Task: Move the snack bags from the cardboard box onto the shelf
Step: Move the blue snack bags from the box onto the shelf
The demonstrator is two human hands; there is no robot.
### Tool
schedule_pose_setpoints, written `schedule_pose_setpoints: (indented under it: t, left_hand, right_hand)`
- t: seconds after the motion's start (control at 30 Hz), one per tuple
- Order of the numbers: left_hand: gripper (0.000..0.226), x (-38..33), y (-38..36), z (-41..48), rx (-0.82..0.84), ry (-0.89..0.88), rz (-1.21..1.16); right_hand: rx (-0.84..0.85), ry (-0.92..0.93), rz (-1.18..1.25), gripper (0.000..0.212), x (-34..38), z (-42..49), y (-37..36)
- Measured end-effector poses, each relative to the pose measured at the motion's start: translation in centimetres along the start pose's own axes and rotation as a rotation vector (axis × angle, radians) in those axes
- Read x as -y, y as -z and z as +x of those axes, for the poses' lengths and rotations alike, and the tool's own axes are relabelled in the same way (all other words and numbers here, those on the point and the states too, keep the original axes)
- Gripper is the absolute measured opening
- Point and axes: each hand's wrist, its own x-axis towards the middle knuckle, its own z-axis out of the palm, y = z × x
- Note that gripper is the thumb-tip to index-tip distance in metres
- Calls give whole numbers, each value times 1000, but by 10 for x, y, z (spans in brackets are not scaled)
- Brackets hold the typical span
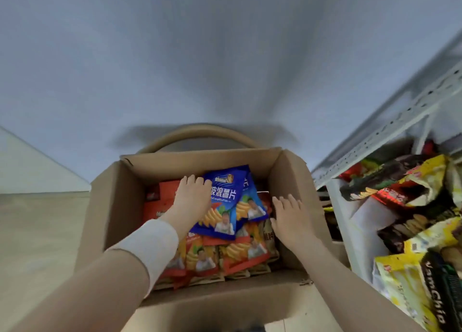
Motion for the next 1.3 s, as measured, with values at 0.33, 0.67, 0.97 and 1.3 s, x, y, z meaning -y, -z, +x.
schedule_pose_setpoints:
  t: [0.33, 0.67, 0.97, 1.3]
  left_hand:
    - [70, 6, -130, 44, 373, 399, -699]
    - [92, -7, -202, 120, 108, 758, -889]
    - [46, 22, -195, 75, 148, 665, -1552]
    - [33, 49, -128, -5, -56, 554, -1690]
  right_hand:
    - [235, -98, 200, 67, 19, 66, -92]
    - [228, -348, 601, 88, 12, 153, -160]
    - [415, -446, 1222, 30, 8, 145, -145]
    - [264, -466, 1497, 27, 1, 30, -95]
